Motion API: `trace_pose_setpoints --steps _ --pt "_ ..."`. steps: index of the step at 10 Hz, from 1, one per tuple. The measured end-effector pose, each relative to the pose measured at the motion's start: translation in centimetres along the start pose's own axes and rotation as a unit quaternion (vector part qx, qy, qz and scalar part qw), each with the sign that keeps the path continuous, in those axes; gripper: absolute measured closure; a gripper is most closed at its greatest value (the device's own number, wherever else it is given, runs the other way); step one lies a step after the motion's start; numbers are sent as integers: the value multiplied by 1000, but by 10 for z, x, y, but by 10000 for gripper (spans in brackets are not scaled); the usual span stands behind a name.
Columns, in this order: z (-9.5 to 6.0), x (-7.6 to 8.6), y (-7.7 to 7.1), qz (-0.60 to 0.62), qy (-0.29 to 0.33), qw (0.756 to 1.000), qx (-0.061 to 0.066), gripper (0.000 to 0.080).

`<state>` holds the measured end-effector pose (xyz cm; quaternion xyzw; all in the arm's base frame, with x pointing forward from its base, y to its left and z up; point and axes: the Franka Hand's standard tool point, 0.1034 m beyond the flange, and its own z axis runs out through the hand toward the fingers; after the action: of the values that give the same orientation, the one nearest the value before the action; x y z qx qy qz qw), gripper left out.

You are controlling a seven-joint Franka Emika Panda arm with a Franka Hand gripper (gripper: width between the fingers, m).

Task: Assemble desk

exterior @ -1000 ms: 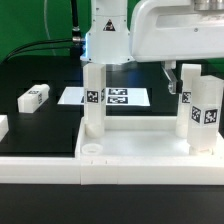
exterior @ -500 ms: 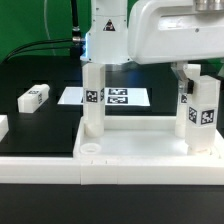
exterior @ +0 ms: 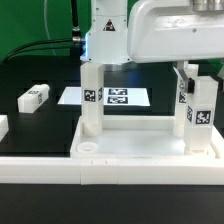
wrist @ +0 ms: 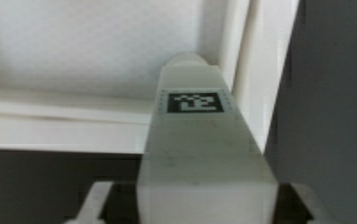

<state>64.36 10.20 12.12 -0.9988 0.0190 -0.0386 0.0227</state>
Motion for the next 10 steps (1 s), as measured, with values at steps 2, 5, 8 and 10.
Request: trace_pose_setpoints --steps 2,5,8,10 --pt "1 0 -1 92 4 996 1 511" --pt "2 0 -4 252 11 968 2 511" --pt "2 -1 2 403 3 915 14 511" --pt "2 -3 0 492 -1 870 13 511"
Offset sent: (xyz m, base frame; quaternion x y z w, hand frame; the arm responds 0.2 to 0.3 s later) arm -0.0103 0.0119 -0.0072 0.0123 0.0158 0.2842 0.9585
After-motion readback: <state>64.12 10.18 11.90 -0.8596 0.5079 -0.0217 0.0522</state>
